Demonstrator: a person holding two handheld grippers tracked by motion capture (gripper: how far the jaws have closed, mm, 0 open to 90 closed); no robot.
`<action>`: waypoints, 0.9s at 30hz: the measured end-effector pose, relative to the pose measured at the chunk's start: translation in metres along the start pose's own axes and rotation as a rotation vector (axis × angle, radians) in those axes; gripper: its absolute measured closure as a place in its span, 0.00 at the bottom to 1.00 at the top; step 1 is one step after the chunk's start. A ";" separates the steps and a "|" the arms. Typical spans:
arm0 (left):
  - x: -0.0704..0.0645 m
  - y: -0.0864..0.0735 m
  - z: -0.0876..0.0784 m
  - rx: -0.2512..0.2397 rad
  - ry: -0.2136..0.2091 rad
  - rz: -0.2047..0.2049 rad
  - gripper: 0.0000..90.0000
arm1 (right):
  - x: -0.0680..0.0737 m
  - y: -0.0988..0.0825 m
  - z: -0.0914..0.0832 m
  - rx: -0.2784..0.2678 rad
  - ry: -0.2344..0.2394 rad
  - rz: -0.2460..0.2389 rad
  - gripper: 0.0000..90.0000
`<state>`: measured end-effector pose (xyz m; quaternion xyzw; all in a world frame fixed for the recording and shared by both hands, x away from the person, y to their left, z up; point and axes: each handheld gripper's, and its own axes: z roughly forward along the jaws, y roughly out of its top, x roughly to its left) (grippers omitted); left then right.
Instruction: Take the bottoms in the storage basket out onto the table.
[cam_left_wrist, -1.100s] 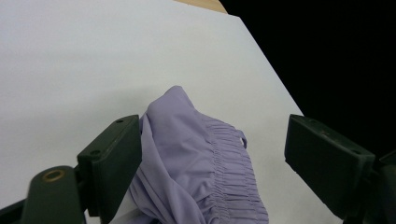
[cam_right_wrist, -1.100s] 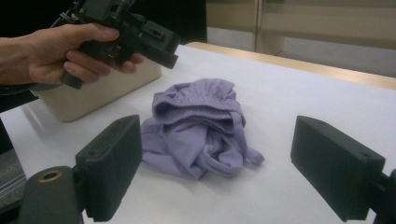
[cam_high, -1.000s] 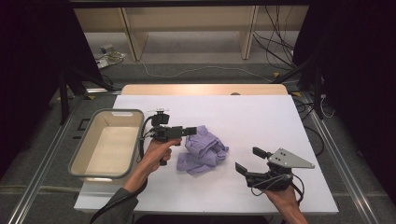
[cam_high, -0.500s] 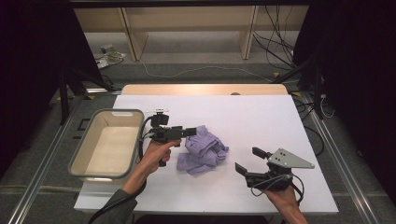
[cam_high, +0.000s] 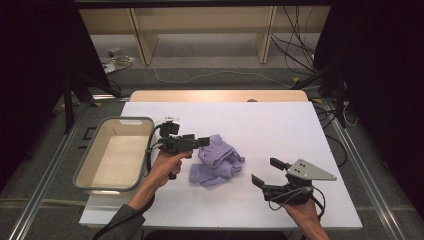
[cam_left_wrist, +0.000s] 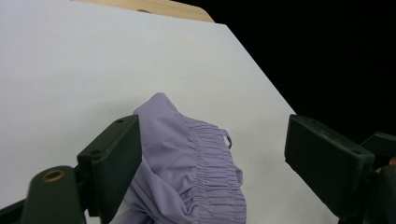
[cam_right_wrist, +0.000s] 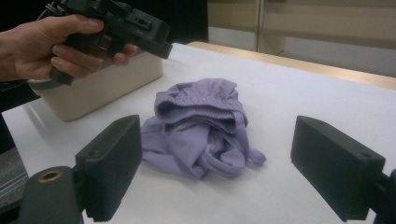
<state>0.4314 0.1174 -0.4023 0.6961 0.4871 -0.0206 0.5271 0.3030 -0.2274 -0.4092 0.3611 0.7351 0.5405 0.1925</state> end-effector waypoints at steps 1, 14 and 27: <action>0.000 0.000 -0.001 -0.001 0.000 0.007 0.21 | 0.000 0.000 0.000 0.000 0.000 0.000 0.19; -0.008 -0.002 -0.004 0.001 0.008 0.064 0.21 | 0.000 0.000 0.000 0.003 0.005 -0.002 0.19; -0.017 -0.005 -0.012 -0.045 -0.047 0.153 0.20 | 0.000 0.000 0.000 0.003 0.007 0.000 0.19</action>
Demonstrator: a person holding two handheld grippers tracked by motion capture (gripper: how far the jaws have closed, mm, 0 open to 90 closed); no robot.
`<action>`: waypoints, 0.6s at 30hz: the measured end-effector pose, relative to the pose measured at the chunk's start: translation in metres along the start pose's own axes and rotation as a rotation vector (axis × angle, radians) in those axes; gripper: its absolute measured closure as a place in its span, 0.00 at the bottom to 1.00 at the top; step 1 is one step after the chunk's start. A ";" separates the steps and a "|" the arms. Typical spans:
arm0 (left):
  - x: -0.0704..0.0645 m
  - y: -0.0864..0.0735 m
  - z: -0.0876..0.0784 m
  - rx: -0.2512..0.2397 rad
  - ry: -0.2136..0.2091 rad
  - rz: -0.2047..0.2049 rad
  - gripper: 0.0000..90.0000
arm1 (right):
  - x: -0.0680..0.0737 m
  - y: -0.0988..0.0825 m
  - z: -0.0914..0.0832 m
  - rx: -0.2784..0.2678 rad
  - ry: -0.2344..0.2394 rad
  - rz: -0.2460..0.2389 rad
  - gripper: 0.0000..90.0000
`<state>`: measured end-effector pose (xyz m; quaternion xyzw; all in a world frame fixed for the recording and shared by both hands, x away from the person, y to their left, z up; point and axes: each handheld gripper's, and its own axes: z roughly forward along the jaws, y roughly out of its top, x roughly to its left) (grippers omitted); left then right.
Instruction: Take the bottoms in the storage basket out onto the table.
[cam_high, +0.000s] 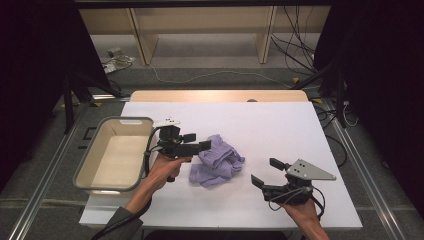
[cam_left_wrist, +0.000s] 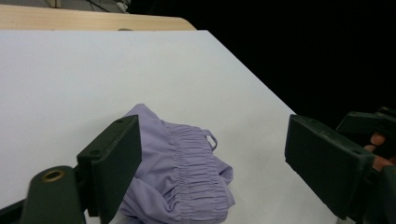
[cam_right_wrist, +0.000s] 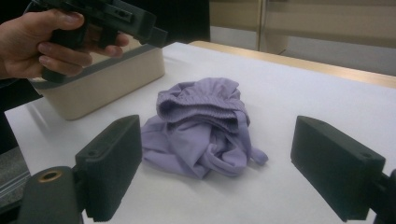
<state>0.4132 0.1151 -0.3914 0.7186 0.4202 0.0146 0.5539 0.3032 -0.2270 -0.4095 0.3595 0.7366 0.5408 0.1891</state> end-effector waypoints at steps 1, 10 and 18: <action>-0.001 0.000 -0.001 -0.004 -0.003 0.009 0.20 | 0.000 0.000 0.000 -0.001 0.000 -0.001 0.19; -0.006 -0.002 -0.006 -0.022 -0.005 0.045 0.17 | 0.000 0.000 0.000 -0.001 0.006 0.004 0.19; -0.008 -0.004 -0.011 -0.065 -0.007 0.066 0.07 | 0.000 0.000 0.001 0.009 0.014 0.005 0.17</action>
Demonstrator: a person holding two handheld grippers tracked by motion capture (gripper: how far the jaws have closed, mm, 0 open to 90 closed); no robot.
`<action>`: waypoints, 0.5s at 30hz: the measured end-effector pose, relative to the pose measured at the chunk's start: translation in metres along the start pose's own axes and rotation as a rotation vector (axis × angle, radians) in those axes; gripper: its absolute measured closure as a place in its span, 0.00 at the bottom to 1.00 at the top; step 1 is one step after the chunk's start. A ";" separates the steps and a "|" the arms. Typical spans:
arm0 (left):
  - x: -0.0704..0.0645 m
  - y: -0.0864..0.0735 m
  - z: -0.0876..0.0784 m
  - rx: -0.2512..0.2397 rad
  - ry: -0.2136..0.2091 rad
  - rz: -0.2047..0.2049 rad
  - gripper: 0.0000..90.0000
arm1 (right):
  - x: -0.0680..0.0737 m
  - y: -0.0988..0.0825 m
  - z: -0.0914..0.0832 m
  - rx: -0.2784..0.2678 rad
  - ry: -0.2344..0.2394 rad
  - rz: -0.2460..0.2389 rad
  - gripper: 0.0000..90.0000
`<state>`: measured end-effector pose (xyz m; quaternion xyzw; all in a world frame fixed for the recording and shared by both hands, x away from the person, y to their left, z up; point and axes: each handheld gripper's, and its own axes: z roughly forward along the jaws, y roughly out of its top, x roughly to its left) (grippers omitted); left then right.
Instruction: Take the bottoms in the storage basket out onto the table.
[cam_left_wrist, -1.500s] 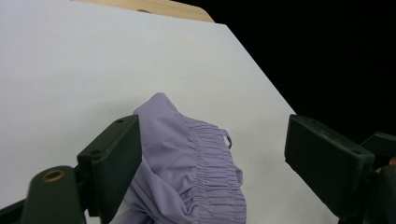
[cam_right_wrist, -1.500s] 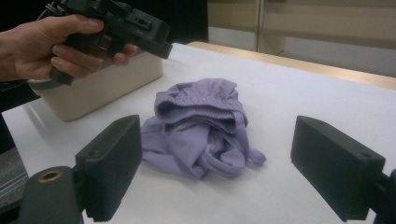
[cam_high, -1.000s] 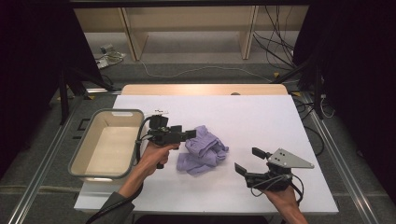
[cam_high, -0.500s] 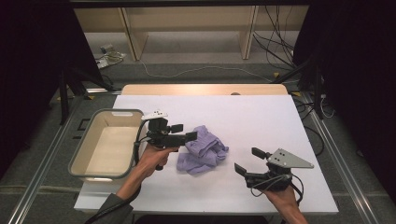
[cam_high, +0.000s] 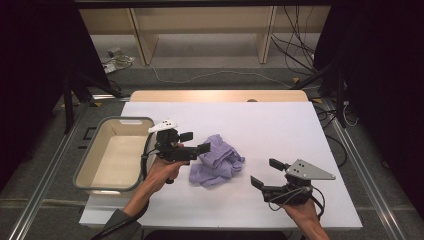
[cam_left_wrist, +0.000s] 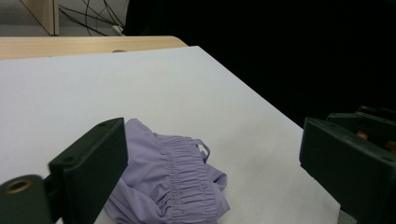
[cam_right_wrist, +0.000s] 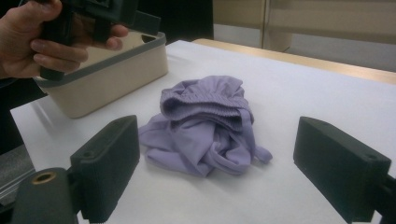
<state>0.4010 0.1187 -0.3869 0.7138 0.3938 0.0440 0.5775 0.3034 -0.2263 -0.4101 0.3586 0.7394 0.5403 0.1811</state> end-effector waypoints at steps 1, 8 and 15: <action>0.000 0.000 -0.001 -0.006 0.002 0.007 0.06 | 0.000 0.000 0.000 0.002 0.001 -0.001 0.17; -0.004 -0.004 -0.006 -0.034 0.023 0.045 0.06 | -0.001 0.000 -0.001 -0.001 0.005 0.009 0.17; -0.008 -0.011 -0.011 -0.027 0.039 0.108 0.06 | -0.001 0.000 -0.001 -0.002 0.009 0.019 0.17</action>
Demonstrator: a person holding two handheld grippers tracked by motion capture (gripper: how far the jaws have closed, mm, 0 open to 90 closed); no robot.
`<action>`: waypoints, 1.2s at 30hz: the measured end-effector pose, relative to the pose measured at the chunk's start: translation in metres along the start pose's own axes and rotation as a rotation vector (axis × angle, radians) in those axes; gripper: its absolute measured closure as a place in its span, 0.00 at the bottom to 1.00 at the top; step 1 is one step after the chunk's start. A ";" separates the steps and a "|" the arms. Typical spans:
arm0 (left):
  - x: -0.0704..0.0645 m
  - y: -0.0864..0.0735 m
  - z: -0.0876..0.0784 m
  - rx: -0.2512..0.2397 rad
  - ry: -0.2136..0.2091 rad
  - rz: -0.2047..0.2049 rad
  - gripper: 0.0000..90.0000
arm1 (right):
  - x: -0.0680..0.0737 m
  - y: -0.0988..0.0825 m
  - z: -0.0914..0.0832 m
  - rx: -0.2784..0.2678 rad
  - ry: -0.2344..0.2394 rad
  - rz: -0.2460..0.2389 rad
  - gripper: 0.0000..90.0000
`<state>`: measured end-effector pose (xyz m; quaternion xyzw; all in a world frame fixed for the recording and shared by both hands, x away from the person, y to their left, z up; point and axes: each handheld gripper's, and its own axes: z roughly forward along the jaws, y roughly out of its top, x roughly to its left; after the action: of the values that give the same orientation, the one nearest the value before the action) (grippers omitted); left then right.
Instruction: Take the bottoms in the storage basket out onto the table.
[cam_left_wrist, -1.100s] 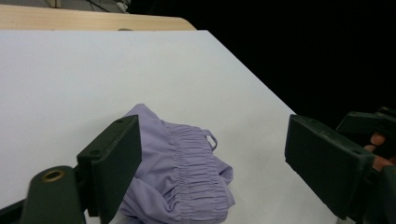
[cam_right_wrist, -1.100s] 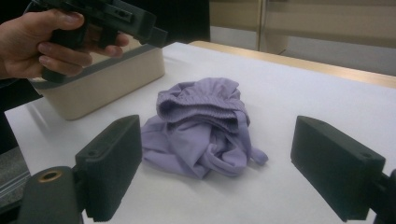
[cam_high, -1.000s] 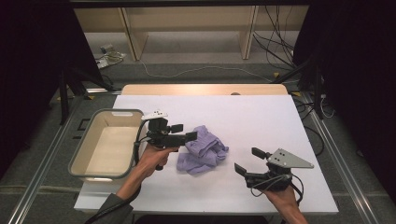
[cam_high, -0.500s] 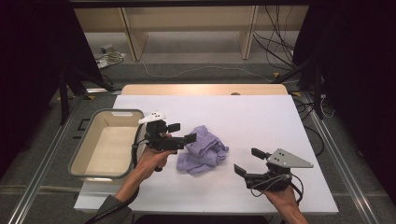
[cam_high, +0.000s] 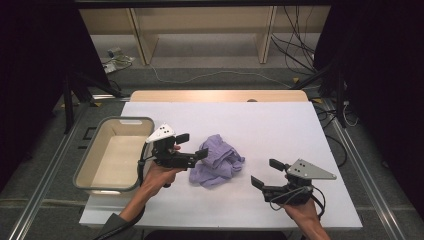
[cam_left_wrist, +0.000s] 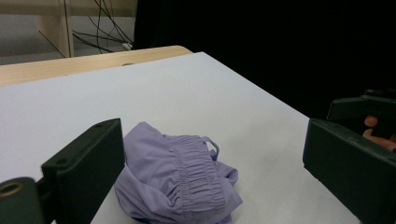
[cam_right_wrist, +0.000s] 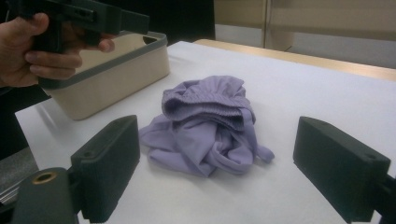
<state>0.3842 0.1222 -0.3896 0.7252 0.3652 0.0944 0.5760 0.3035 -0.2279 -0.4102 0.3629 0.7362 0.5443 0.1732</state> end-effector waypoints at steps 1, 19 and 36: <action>0.000 -0.001 -0.001 -0.004 0.000 0.002 0.06 | 0.000 0.000 0.000 0.000 0.000 0.000 0.17; -0.003 -0.014 -0.016 -0.036 0.017 0.037 0.06 | 0.001 0.000 0.000 0.000 0.008 -0.006 0.17; -0.008 -0.029 -0.033 -0.067 0.052 0.101 0.04 | 0.001 -0.001 0.000 0.000 0.009 -0.009 0.17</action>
<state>0.3476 0.1446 -0.4030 0.7205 0.3395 0.1541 0.5847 0.3020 -0.2272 -0.4105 0.3573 0.7386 0.5451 0.1723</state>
